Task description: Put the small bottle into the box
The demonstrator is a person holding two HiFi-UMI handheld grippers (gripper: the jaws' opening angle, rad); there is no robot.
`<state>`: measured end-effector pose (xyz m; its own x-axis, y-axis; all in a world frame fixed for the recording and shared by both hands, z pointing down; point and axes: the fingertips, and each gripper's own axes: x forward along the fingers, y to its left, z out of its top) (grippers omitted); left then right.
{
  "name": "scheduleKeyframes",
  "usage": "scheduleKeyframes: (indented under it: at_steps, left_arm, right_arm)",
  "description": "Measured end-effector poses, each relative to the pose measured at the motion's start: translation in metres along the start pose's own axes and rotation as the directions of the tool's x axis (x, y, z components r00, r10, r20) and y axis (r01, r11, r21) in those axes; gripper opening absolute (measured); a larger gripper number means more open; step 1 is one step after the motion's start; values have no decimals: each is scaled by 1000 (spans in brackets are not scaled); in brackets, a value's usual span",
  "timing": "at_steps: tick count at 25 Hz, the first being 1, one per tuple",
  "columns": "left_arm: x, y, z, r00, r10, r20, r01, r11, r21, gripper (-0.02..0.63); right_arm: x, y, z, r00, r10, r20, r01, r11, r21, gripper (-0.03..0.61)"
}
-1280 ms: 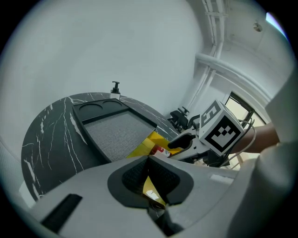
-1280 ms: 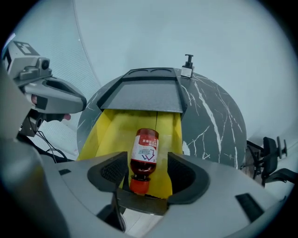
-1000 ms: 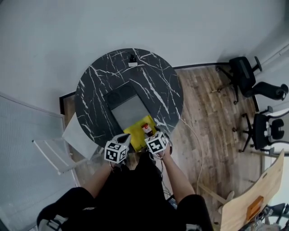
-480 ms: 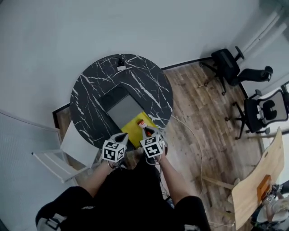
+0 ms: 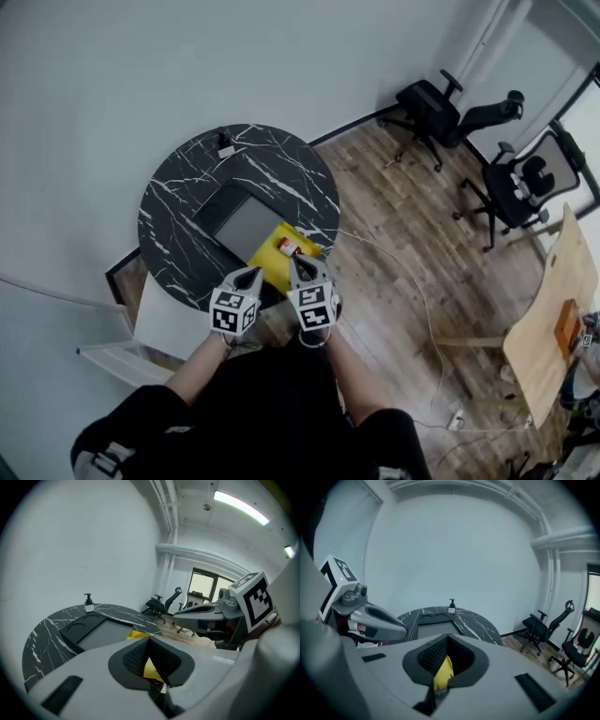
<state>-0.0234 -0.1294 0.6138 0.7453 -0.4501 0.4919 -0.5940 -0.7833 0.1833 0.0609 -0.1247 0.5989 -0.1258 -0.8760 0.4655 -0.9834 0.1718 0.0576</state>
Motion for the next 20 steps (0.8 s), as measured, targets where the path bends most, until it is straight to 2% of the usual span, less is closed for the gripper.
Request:
scheduleKeyframes:
  at_steps: [4, 8, 14, 17, 20]
  left_arm:
    - [-20, -12, 18, 998, -11, 62, 8, 999, 45, -3]
    - [-34, -24, 48, 992, -7, 124, -4, 996, 87, -3]
    - [-63, -49, 102, 971, -17, 237, -15, 991, 131, -3]
    - [-79, -69, 124, 955, -39, 293, -11, 986, 168, -3]
    - [-85, -77, 133, 946, -11, 324, -44, 986, 162, -3]
  right_arm:
    - [-32, -2, 24, 992, -75, 103, 71, 997, 42, -5]
    - [-55, -8, 54, 970, -124, 208, 121, 992, 29, -5]
    - [-93, -13, 102, 944, -135, 301, 154, 987, -38, -5]
    - [-124, -19, 126, 921, -140, 363, 184, 979, -89, -5]
    - [-147, -28, 139, 906, -134, 401, 181, 980, -82, -5]
